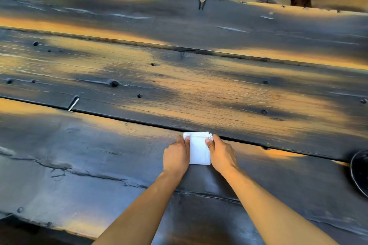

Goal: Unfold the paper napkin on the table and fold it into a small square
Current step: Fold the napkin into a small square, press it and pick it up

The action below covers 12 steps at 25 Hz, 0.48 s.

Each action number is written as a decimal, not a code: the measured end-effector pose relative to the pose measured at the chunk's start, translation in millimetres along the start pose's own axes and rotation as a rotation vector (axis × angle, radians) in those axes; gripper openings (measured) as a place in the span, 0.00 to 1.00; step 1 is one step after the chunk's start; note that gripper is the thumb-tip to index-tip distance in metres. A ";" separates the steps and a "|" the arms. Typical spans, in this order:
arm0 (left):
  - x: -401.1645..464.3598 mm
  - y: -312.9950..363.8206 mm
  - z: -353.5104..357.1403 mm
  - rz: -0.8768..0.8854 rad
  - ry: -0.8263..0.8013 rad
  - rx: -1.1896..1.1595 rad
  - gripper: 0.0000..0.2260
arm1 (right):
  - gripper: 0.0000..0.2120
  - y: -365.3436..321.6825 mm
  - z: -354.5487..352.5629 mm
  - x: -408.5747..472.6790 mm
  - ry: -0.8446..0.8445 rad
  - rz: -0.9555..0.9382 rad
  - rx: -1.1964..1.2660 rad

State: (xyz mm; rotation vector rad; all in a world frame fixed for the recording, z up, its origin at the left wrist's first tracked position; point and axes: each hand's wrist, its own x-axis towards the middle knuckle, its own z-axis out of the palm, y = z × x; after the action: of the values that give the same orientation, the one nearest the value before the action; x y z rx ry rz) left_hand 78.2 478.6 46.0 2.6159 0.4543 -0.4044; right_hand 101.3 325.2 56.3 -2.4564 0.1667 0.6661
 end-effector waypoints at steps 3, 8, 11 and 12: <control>6.4 0.6 2.8 -0.009 0.005 0.032 0.18 | 0.17 -0.9 5.2 7.4 0.017 0.044 -0.032; 10.3 3.6 5.5 -0.037 -0.006 0.090 0.17 | 0.16 -3.5 8.4 17.4 0.073 0.107 -0.067; 13.6 5.4 6.2 -0.074 -0.020 0.089 0.18 | 0.19 -6.3 14.0 18.1 0.145 0.152 -0.094; 13.2 6.2 6.8 -0.093 -0.021 0.073 0.19 | 0.19 -7.4 15.4 16.3 0.165 0.168 -0.094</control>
State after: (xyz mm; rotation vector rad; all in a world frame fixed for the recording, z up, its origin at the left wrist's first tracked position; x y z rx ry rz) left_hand 91.1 473.3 37.9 2.6646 0.5656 -0.4874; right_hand 110.8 340.5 41.1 -2.6086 0.4189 0.5520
